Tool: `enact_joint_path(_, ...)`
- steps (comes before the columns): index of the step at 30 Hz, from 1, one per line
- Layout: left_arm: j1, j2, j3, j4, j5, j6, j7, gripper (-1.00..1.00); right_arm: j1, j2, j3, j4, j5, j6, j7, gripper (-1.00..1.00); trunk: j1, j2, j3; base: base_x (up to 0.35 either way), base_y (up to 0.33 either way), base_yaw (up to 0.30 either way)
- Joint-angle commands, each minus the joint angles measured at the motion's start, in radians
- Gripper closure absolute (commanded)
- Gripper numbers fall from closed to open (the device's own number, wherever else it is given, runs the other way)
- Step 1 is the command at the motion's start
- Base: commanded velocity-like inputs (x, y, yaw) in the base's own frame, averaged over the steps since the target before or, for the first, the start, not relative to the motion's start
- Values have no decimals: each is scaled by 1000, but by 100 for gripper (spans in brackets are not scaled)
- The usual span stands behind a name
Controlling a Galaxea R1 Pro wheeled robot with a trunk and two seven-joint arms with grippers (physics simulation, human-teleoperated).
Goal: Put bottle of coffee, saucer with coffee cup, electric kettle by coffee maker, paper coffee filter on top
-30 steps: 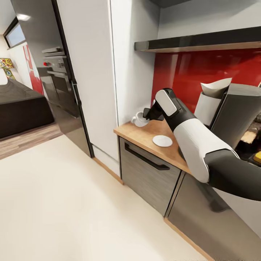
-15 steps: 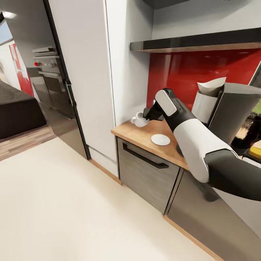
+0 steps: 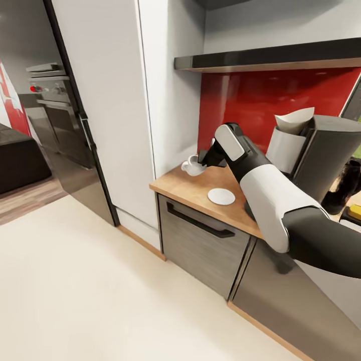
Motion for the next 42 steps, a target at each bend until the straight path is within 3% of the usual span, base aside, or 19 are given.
enact_joint_path(1, -1, 0, -4, 2, 5, -5, -3, -100, -1, 0, 4, 0, -11, 0, -9, 100, 0, -1, -1, 234, 244, -94)
enact_joint_path(42, -1, 0, -4, 2, 4, -5, -3, -100, 0, 0, 3, 6, -11, 0, -7, 100, 0, -1, -1, 84, 113, -71)
